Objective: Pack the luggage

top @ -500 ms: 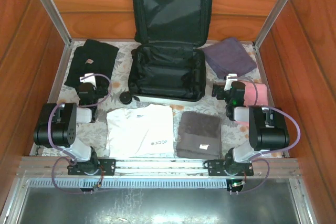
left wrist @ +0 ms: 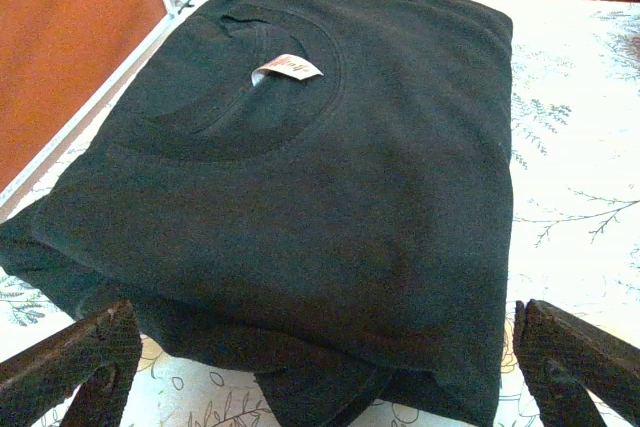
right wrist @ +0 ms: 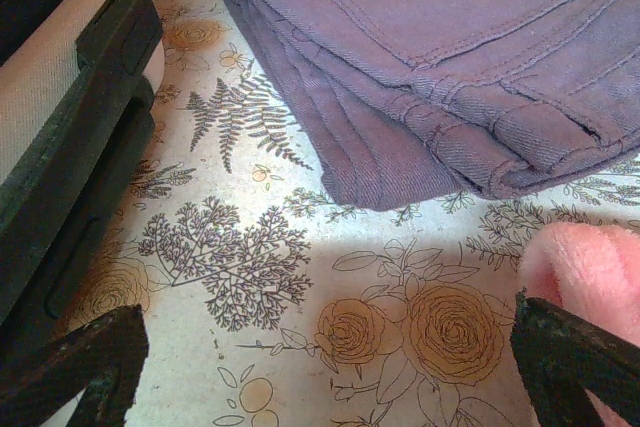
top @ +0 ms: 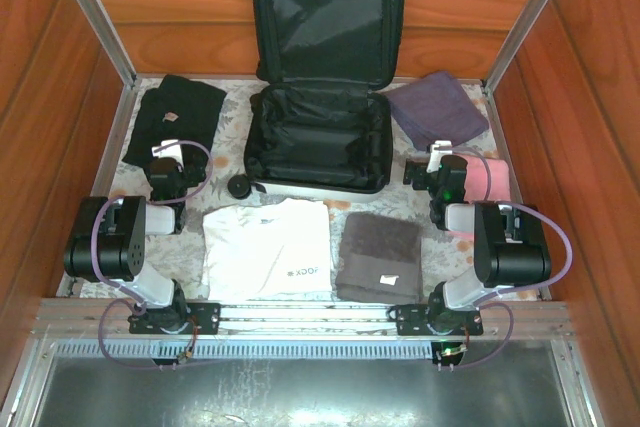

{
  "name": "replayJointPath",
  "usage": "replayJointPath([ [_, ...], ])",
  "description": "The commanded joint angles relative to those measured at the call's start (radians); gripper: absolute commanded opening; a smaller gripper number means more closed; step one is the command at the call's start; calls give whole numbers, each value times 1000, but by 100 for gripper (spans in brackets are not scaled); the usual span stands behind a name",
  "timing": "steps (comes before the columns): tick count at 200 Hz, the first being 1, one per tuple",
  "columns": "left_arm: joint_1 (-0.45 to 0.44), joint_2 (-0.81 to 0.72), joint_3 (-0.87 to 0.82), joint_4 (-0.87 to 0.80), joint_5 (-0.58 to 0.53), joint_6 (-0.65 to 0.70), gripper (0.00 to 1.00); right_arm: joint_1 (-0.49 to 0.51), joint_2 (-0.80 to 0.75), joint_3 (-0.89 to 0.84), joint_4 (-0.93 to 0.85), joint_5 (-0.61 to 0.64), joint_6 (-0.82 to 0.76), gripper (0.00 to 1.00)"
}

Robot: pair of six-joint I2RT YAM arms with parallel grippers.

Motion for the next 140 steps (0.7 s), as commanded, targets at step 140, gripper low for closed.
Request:
replayJointPath([
  [140,-48,-172,50,-176,-78,50,100,8,-175,153,-314,-3,23,87],
])
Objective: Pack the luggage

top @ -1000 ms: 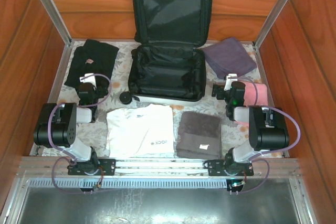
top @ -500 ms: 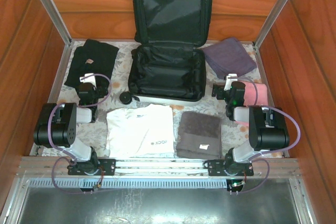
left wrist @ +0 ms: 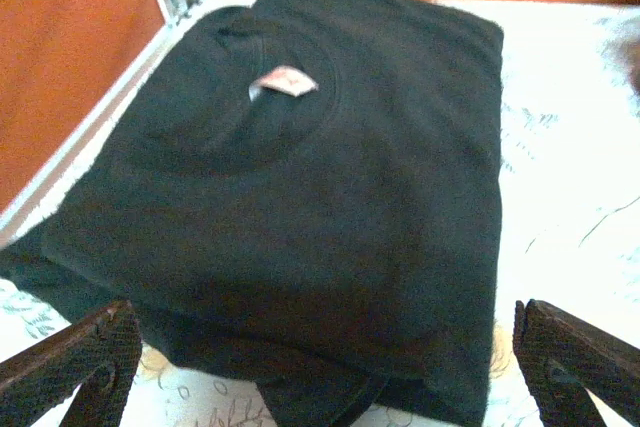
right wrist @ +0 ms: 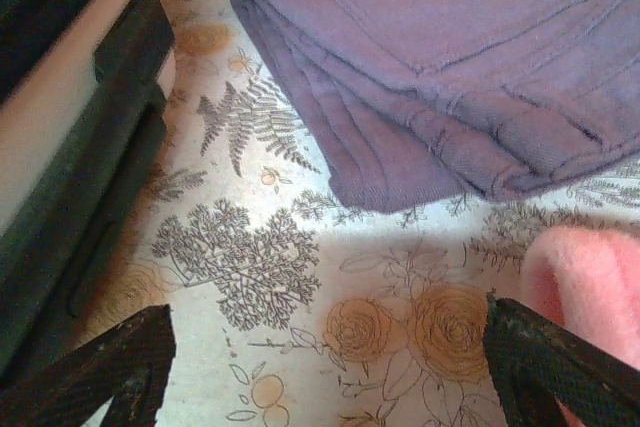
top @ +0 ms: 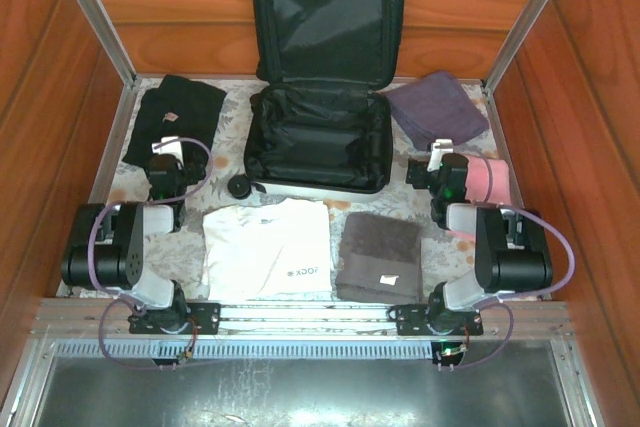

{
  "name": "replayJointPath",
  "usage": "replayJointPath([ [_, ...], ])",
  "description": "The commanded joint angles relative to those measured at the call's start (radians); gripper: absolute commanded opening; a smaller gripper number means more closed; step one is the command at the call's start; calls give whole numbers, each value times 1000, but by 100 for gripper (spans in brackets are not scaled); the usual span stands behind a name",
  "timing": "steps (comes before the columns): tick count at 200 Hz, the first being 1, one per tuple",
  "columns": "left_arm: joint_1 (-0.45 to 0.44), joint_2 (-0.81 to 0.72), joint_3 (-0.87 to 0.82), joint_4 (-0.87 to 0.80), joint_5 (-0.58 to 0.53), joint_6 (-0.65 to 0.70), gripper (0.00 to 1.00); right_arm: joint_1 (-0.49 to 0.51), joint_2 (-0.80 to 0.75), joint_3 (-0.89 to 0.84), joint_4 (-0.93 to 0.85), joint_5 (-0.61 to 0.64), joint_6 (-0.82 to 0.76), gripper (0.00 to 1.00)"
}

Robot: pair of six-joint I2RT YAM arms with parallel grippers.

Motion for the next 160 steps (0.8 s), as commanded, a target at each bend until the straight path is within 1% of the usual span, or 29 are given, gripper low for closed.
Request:
replayJointPath([
  [1,-29,-83,19,-70,-69,24,100,8,-107,114,-198,19,28,87],
  [25,-55,-116,25,-81,-103,46,100,8,-160,125,-196,22,98,89],
  [35,-62,-136,34,-81,-119,33,100,7,-165,157,-222,43,137,90],
  [43,-62,-158,46,-83,-116,12,100,4,-161,219,-310,79,181,90],
  [55,-62,-189,79,-95,-119,-3,100,-17,-130,353,-517,116,252,90],
  [58,-62,-197,90,-104,-123,-11,100,-25,-121,387,-563,119,272,93],
  [60,-62,-201,97,-112,-126,-14,100,-32,-107,420,-604,119,287,94],
  [64,-62,-209,116,-130,-134,-27,100,-38,-99,441,-632,117,299,94],
  [73,-62,-224,162,-187,-144,-49,100,-76,-60,533,-736,85,350,93],
  [103,-73,-251,295,-367,-121,-125,99,-196,52,696,-876,-96,485,92],
  [124,-102,-243,339,-446,-97,-175,97,-256,174,844,-1008,-197,519,92],
  [131,-125,-237,347,-464,-92,-181,96,-269,244,899,-1047,-212,525,92],
  [141,-168,-225,357,-482,-87,-173,96,-285,299,951,-1075,-228,532,92],
  [160,-270,-187,385,-510,-111,-151,95,-317,396,1037,-1080,-277,546,92],
])
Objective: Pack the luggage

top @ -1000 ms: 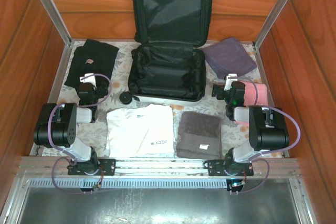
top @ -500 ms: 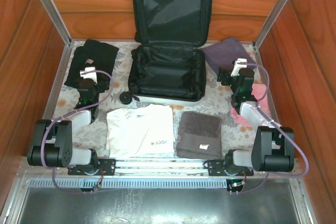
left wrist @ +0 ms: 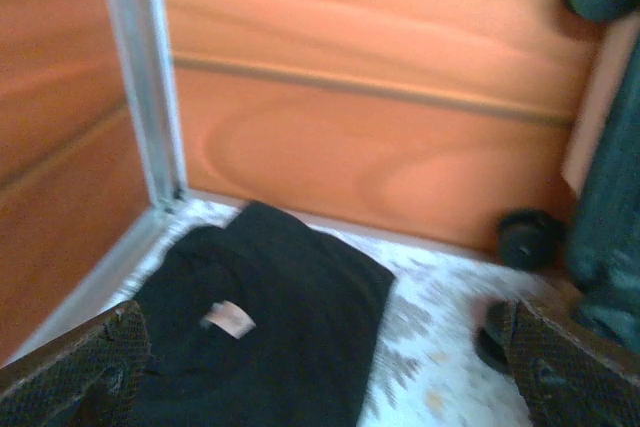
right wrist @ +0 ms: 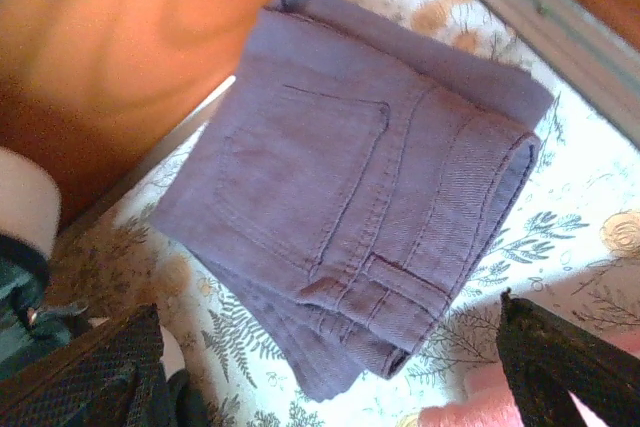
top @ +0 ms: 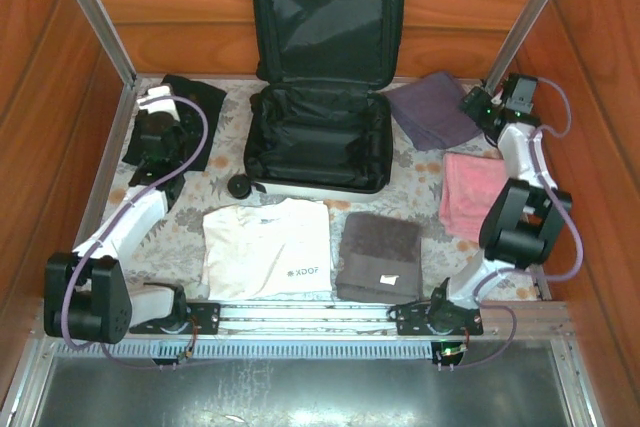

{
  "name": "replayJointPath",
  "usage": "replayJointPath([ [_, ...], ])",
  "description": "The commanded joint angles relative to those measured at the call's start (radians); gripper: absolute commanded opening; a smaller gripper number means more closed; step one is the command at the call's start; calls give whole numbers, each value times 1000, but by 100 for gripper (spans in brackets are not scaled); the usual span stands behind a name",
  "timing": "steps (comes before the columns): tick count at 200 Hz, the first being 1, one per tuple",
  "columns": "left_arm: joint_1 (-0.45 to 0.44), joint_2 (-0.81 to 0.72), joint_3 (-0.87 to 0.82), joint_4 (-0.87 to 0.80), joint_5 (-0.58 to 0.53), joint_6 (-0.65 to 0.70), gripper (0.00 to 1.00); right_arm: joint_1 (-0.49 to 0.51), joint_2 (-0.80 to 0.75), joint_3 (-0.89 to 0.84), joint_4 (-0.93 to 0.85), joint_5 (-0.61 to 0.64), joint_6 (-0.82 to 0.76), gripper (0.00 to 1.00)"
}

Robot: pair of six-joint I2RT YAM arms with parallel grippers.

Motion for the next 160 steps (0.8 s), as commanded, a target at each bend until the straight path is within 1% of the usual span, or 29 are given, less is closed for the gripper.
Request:
replayJointPath([
  [1,-110,49,35,-121,1,-8,95,-31,111,92,-140,-120,63,92],
  [15,-183,76,60,-139,-35,-10,95,-51,175,164,-159,-135,66,92],
  [54,-325,152,119,-170,-43,-114,95,-98,348,359,-244,-157,81,92],
  [91,-438,235,179,-191,-75,-120,95,-121,449,499,-360,-93,116,92],
  [116,-470,281,207,-196,-84,-141,95,-121,503,549,-396,-87,120,92],
  [142,-475,313,229,-201,-77,-164,95,-119,545,574,-411,-99,122,91],
  [160,-477,328,242,-205,-63,-175,95,-111,562,575,-425,-81,121,91],
])
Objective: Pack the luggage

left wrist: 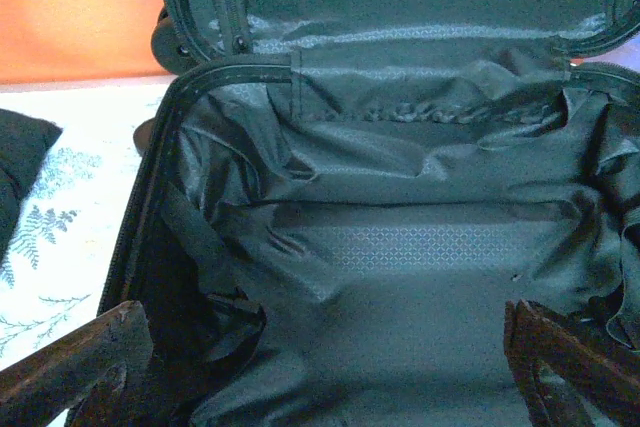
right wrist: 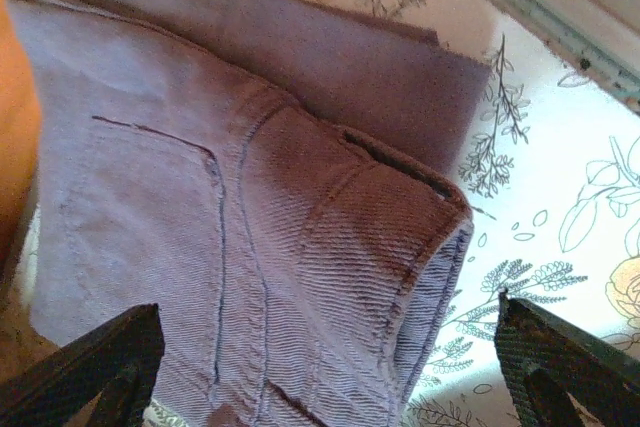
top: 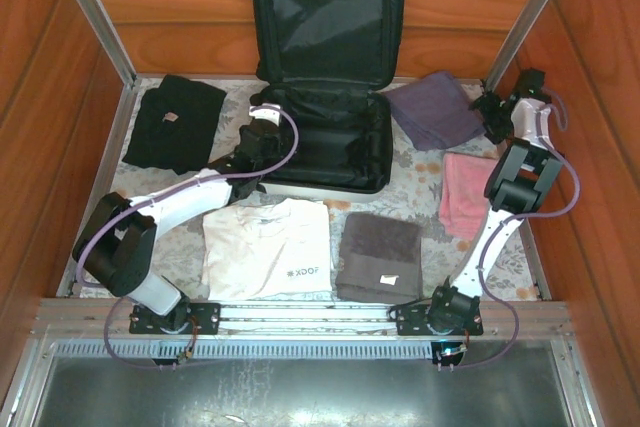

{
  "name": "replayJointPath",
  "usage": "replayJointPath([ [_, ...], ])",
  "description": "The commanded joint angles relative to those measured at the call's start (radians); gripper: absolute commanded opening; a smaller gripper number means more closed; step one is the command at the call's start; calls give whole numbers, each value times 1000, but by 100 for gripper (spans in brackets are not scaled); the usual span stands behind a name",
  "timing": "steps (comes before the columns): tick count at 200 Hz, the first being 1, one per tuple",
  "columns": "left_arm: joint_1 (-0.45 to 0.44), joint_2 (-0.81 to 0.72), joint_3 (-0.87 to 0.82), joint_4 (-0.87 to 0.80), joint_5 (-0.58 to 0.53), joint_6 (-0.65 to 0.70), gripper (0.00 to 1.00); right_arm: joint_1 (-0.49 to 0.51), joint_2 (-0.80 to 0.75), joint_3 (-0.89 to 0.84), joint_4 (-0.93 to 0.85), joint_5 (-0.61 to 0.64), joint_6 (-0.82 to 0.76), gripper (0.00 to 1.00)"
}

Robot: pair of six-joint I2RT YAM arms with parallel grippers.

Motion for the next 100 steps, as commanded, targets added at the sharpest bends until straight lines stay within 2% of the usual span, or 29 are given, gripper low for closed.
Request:
replayJointPath([
  [1,-2,21,36,-20,-6,-38,95,2,36,19,-67,19,16,91],
  [40,-3,63,84,-47,31,-76,94,21,65,20,-104,80,30,91],
  [60,-5,87,111,-57,45,-95,94,30,89,31,-80,65,34,91],
  [64,-6,91,116,-61,49,-97,93,33,95,34,-70,59,34,88],
  [100,-14,125,155,-86,62,-108,93,59,139,61,26,1,7,83],
])
